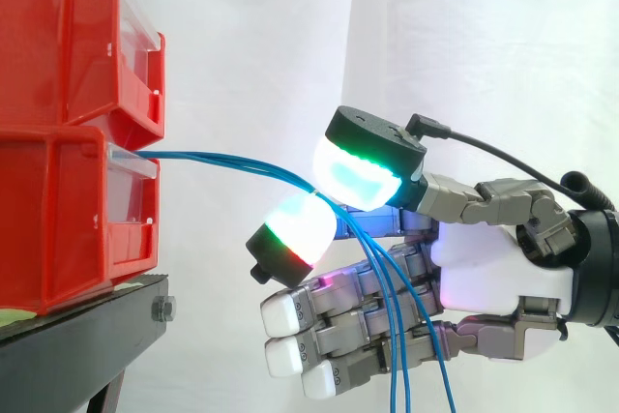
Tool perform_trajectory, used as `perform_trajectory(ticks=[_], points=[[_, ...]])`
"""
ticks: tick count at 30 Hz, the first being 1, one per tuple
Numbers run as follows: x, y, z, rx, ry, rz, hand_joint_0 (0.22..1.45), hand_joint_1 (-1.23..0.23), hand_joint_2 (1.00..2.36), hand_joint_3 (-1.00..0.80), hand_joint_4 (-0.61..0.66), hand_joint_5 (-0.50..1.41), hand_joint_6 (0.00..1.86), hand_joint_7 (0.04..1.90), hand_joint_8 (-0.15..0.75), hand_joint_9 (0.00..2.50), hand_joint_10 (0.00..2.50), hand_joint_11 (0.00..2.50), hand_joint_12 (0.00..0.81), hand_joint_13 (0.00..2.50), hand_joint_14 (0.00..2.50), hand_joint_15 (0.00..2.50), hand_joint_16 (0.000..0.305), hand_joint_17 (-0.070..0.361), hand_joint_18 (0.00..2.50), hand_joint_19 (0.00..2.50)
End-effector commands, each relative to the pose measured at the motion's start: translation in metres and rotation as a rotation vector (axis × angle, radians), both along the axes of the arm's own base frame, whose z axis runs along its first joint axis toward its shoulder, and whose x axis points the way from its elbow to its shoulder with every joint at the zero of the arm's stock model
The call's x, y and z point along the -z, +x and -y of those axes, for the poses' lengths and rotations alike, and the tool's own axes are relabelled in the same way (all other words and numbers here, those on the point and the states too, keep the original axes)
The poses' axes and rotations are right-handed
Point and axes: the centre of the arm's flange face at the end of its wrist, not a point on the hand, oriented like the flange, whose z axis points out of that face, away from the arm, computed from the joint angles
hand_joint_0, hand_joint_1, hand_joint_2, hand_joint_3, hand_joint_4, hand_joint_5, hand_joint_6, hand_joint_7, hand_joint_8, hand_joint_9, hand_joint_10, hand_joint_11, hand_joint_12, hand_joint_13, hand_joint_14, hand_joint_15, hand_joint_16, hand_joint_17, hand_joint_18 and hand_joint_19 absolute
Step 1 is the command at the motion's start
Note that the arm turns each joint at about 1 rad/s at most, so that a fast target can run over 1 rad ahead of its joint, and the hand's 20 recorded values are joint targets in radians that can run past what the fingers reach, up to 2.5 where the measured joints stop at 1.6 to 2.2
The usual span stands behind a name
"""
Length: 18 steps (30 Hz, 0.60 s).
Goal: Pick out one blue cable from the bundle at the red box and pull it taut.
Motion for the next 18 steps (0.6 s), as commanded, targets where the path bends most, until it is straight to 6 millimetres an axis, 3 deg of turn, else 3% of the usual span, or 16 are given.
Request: perform_trajectory(ticks=[1, 18], points=[[0.0001, -0.0001, 0.0011, -0.001, 0.000, 0.000, 0.59, -0.50, 1.01, -0.44, 0.19, -0.10, 0.62, 1.31, 0.259, 0.82, 0.02, 0.42, 0.341, 0.71, 0.02, 0.38, 0.057, 0.129, 0.45, 0.57], [-0.0006, 0.0001, 0.0025, 0.004, -0.001, 0.001, 0.61, -0.70, 1.02, -0.25, 0.20, -0.15, 0.70, 1.15, 0.260, 0.76, 0.02, 0.51, 0.347, 0.69, 0.02, 0.39, 0.058, 0.131, 0.46, 0.56]])
